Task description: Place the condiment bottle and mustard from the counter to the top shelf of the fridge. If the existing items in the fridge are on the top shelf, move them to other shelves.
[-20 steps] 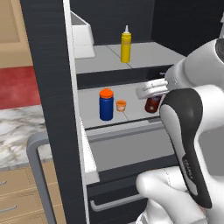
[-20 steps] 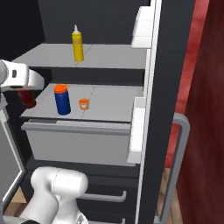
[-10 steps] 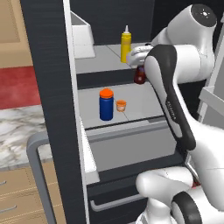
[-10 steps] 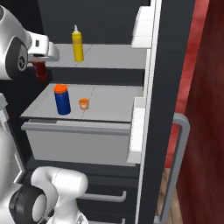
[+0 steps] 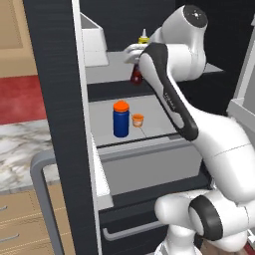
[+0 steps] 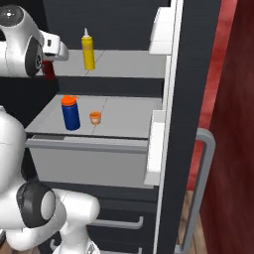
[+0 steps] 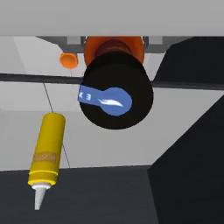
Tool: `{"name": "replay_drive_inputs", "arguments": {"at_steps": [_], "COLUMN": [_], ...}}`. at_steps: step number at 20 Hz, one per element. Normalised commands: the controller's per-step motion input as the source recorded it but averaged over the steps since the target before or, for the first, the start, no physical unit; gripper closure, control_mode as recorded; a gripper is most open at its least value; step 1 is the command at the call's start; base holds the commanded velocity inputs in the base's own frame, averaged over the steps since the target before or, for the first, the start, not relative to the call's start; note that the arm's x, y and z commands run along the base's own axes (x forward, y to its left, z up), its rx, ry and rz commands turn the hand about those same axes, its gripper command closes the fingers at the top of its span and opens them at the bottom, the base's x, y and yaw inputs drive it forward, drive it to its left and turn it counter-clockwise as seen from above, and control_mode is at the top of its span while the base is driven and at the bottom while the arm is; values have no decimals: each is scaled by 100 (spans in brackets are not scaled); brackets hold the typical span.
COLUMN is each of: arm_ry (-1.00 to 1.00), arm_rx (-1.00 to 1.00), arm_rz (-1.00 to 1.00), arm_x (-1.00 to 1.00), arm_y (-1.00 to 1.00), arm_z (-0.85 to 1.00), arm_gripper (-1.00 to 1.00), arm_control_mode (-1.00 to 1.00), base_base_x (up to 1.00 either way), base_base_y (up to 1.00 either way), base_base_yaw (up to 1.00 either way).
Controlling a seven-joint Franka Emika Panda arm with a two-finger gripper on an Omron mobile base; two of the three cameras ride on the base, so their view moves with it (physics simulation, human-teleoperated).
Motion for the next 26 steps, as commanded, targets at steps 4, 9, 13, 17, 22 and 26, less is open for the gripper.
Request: {"name": "replay_drive_inputs", "arguments": {"at_steps": [4, 9, 13, 17, 22, 26], "arm_ry": [-2, 6, 8, 8, 1, 0], "arm_rx": [-16, -1, 0, 0, 0, -1], "arm_rz": [0, 0, 0, 0, 0, 0], "arm_x": [97, 100, 83, 49, 31, 9], "arm_y": [21, 6, 1, 0, 0, 6], "arm_z": [0, 0, -3, -16, -15, -28], "arm_gripper": [100, 100, 100, 100, 100, 100], "arm_control_mode": [-100, -100, -100, -100, -100, -100], "base_base_x": [0, 0, 0, 0, 0, 0], "base_base_y": [0, 0, 0, 0, 0, 0], "base_base_yaw": [0, 0, 0, 0, 0, 0]}}
